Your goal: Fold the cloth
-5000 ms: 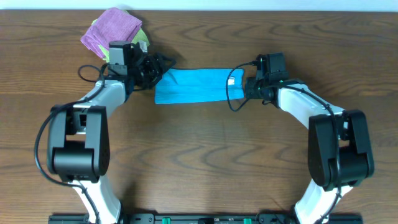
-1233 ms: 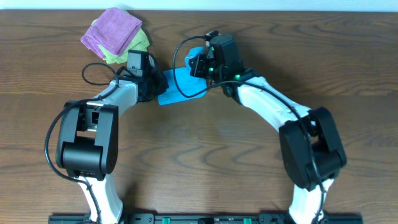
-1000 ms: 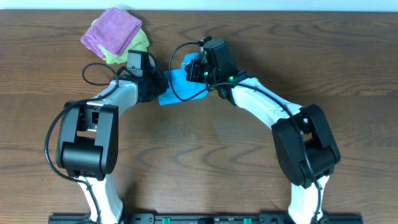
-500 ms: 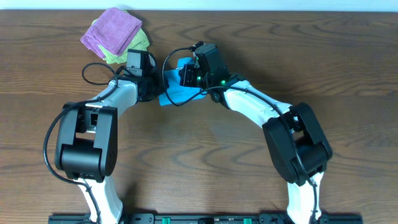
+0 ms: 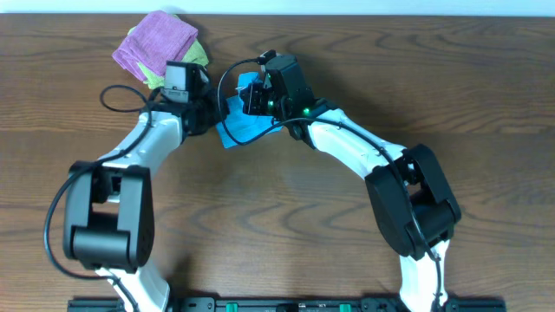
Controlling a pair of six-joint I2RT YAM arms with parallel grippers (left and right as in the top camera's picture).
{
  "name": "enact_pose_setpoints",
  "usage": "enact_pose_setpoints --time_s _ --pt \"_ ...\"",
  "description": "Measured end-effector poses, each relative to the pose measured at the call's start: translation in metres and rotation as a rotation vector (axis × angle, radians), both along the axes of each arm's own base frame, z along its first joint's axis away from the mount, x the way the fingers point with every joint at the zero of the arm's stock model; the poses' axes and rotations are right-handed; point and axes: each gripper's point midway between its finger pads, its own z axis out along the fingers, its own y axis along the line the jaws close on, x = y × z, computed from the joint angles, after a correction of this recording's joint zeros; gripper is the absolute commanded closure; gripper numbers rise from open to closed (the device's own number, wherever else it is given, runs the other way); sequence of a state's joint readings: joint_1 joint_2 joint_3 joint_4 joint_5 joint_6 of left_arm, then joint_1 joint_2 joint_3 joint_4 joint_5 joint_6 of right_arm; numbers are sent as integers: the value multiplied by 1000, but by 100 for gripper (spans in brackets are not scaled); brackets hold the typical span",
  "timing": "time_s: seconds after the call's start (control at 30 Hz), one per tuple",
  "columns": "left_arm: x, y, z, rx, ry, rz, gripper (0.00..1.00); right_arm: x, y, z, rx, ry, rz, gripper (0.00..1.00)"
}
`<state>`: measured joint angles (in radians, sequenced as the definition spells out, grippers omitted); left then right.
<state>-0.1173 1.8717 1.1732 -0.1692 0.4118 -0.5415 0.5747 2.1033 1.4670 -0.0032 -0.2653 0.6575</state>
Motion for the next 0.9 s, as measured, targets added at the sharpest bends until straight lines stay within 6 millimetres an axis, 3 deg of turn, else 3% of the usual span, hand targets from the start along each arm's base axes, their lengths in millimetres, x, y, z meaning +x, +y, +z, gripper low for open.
enact_pose_setpoints --time_s 0.4,0.57,0.9 --pt "-4 29 49 78 -90 47 94 -6 11 -10 -10 0 29 99" --pt "-7 37 53 119 -93 57 94 -12 18 -21 -20 14 44 98" --pt "-11 57 46 158 -57 100 94 -15 32 -21 3 -9 74 99"
